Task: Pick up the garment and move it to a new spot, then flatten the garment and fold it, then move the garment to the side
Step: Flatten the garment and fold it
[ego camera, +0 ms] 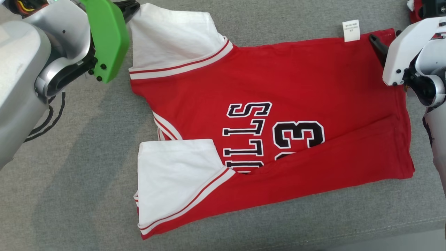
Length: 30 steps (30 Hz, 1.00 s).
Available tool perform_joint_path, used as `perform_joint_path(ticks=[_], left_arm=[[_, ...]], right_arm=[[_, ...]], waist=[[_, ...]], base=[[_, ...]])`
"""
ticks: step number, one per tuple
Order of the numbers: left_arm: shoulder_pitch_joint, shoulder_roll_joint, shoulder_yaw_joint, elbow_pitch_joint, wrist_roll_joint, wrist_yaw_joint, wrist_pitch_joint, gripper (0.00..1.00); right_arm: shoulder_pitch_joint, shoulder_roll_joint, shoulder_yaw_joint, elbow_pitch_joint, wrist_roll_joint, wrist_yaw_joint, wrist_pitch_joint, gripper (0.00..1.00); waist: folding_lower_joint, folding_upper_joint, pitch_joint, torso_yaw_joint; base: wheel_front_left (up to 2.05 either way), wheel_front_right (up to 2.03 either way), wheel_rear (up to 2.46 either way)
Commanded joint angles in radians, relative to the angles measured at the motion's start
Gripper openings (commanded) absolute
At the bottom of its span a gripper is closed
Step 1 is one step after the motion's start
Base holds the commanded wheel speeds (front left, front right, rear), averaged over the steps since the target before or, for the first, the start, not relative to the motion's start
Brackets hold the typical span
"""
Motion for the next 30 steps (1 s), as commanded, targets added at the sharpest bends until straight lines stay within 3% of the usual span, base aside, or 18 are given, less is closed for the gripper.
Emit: perform_joint_path(ticks=[1,10,11,12,15,16,22,30], left_arm=[[0.017,0.010,0.000,-0.007,0.002,0.005,-0.002,0.00],[0.025,0.012,-0.005,-0.027,0.001,0.014,-0.008,0.00],[0.025,0.011,-0.006,-0.028,0.002,0.014,-0.009,0.00],[0.025,0.010,-0.007,-0.026,0.001,0.014,-0.009,0.00],[0.023,0.009,-0.009,-0.024,0.001,0.013,-0.010,0.00],[0.022,0.009,-0.009,-0.023,0.001,0.013,-0.011,0.00],[0.007,0.016,-0.016,-0.016,0.029,0.009,-0.051,0.00],[-0.052,-0.004,0.007,0.042,0.147,0.004,-0.305,0.00]], right_arm=[[-0.016,-0.008,-0.002,0.013,-0.009,-0.001,0.007,1.00],[-0.025,-0.022,-0.019,0.051,-0.022,-0.001,0.015,1.00],[-0.025,-0.023,-0.019,0.053,-0.021,-0.001,0.012,0.87],[-0.024,-0.020,-0.022,0.059,-0.016,-0.001,0.012,0.57],[-0.025,-0.019,-0.021,0.067,-0.008,-0.001,0.008,0.25],[-0.026,-0.018,-0.017,0.068,-0.005,-0.001,0.004,0.00],[-0.042,-0.029,0.006,0.053,0.008,-0.001,-0.039,0.00],[-0.088,-0.030,0.004,0.042,0.052,-0.001,-0.116,0.00]], waist=[[0.0000,-0.0001,0.001,0.012],[0.0000,-0.0001,-0.001,0.027],[0.0000,-0.0001,-0.001,0.027],[0.0000,-0.0001,-0.001,0.027],[0.0000,-0.0001,-0.001,0.027],[0.0000,-0.0001,0.000,0.027],[0.0000,-0.0001,-0.002,0.024],[0.0000,-0.0001,-0.003,0.015]], base=[[0.00,0.00,0.00],[0.00,0.00,0.00],[0.00,0.00,0.00],[0.00,0.00,0.00],[0.00,0.00,0.00],[0.00,0.00,0.00],[0.00,0.00,0.00],[0.00,0.00,0.00]])
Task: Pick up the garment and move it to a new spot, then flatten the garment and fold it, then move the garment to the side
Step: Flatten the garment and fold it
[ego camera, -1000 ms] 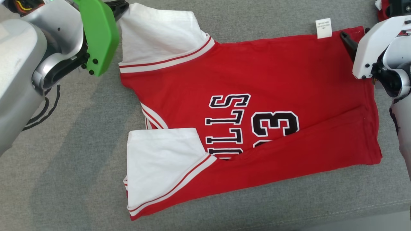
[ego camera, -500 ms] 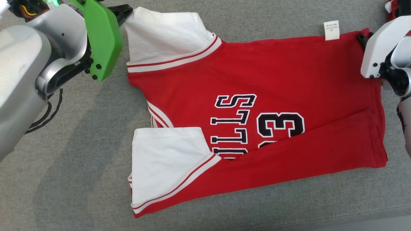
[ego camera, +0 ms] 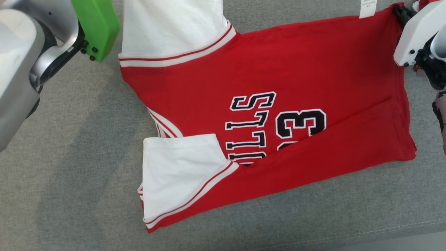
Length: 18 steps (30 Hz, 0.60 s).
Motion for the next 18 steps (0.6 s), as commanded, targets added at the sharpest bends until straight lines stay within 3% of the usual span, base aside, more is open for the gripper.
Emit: perform_joint_path(ticks=[1,6,10,18], left_arm=[[-0.017,-0.006,0.003,0.016,0.008,-0.002,-0.023,0.00],[-0.038,-0.029,0.002,0.087,0.023,-0.003,-0.120,0.00],[0.013,-0.045,-0.006,0.102,-0.034,-0.005,-0.122,0.00],[0.159,0.000,-0.004,0.014,-0.127,0.013,-0.140,0.00]], right_arm=[[-0.022,-0.007,-0.004,-0.004,0.008,-0.001,-0.015,0.00],[-0.043,-0.012,-0.007,0.003,0.017,-0.001,-0.059,0.00],[-0.012,-0.018,0.001,0.001,0.032,-0.001,-0.072,0.00],[0.099,-0.038,-0.013,-0.047,0.094,-0.001,-0.102,0.00]], waist=[[0.0000,0.0000,0.000,0.000],[0.0000,0.0000,-0.001,-0.001],[0.0000,0.0000,-0.017,0.006],[0.0000,0.0000,-0.070,0.029]], base=[[0.00,0.00,0.00],[0.00,0.00,0.00],[0.00,0.00,0.00],[0.00,0.00,0.00]])
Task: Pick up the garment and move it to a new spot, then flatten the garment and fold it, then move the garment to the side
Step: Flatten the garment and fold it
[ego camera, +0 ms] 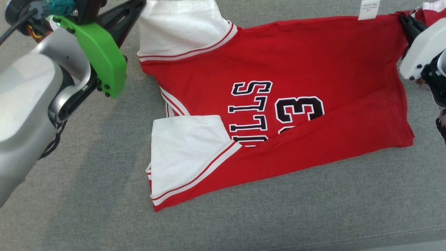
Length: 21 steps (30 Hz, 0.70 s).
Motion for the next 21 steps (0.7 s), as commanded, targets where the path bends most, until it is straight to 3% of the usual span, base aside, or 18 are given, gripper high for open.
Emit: perform_joint_path(ticks=[1,9,21], left_arm=[[0.039,0.012,0.007,-0.022,-0.023,0.009,-0.006,0.00],[0.216,0.079,0.042,-0.211,-0.146,0.069,-0.035,0.00],[0.417,0.124,0.028,-0.387,-0.191,0.166,-0.107,0.00]], right_arm=[[0.031,-0.015,-0.009,-0.013,0.007,-0.001,-0.015,0.00],[0.194,-0.045,-0.047,-0.092,0.026,-0.001,-0.113,0.00],[0.384,-0.021,-0.130,-0.185,0.027,-0.001,-0.194,0.00]], waist=[[0.0000,0.0000,-0.024,0.015],[0.0000,0.0000,-0.066,0.052],[0.0000,0.0000,-0.082,0.075]], base=[[0.00,0.00,0.00],[0.00,0.00,0.00],[0.00,0.00,0.00]])
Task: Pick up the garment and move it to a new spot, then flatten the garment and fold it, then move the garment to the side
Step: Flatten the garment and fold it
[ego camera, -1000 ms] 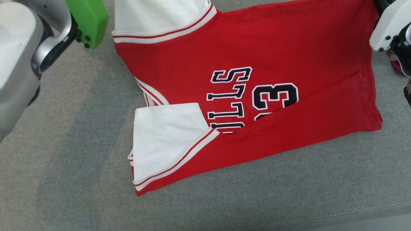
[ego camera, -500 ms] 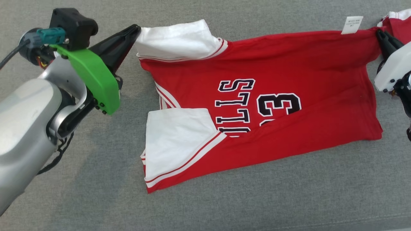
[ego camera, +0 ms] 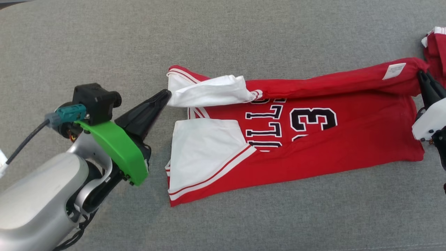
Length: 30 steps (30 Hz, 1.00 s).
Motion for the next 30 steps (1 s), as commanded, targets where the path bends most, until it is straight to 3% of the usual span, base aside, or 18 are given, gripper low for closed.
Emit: perform_joint_path(ticks=[1,7,13,14,15,16,17,18,24,30], left_arm=[[0.026,0.011,0.003,-0.008,-0.006,0.011,-0.011,0.00],[0.095,0.026,-0.006,-0.050,-0.020,0.042,-0.036,0.00],[0.151,0.011,-0.029,-0.042,-0.040,0.047,-0.045,0.00],[0.155,0.007,-0.033,-0.035,-0.039,0.046,-0.049,0.00],[0.161,-0.003,-0.036,-0.025,-0.040,0.047,-0.054,0.00],[0.169,-0.012,-0.039,-0.014,-0.044,0.048,-0.057,0.05],[0.172,-0.019,-0.041,0.004,-0.032,0.054,-0.070,0.49],[0.174,-0.026,-0.041,0.016,-0.022,0.059,-0.081,1.00],[0.238,-0.078,-0.039,0.071,0.044,0.128,-0.214,1.00],[0.365,-0.145,0.018,0.087,0.157,0.261,-0.273,1.00]], right_arm=[[0.027,0.006,-0.010,-0.012,0.002,-0.001,-0.010,0.00],[0.100,0.029,-0.049,-0.039,0.007,-0.001,-0.017,0.00],[0.159,0.053,-0.082,-0.047,0.007,-0.001,-0.017,0.02],[0.164,0.058,-0.086,-0.046,0.009,-0.001,-0.014,0.21],[0.173,0.063,-0.090,-0.041,0.011,-0.001,-0.009,0.47],[0.181,0.066,-0.093,-0.040,0.008,-0.001,-0.009,1.00],[0.188,0.074,-0.105,-0.041,0.004,-0.001,-0.013,1.00],[0.197,0.077,-0.112,-0.044,0.001,-0.001,-0.015,1.00],[0.307,0.108,-0.174,-0.102,-0.008,-0.001,-0.030,1.00],[0.405,0.165,-0.227,-0.142,-0.019,-0.001,-0.069,1.00]], waist=[[0.0000,0.0000,-0.002,0.000],[0.0000,0.0000,-0.005,0.001],[0.0000,0.0000,-0.011,0.011],[0.0000,0.0000,-0.013,0.011],[0.0000,0.0000,-0.018,0.013],[0.0000,0.0000,-0.022,0.015],[0.0000,0.0000,-0.028,0.016],[0.0000,0.0000,-0.033,0.016],[0.0000,0.0000,-0.086,0.008],[0.0000,0.0000,-0.147,-0.011]], base=[[0.00,0.00,0.00],[0.00,0.00,0.00],[0.00,0.00,0.00],[0.00,0.00,0.00],[0.00,0.00,0.00],[0.00,0.00,0.00],[0.00,0.00,0.00],[0.00,0.00,0.00],[0.00,0.00,0.00],[0.00,0.00,0.00]])
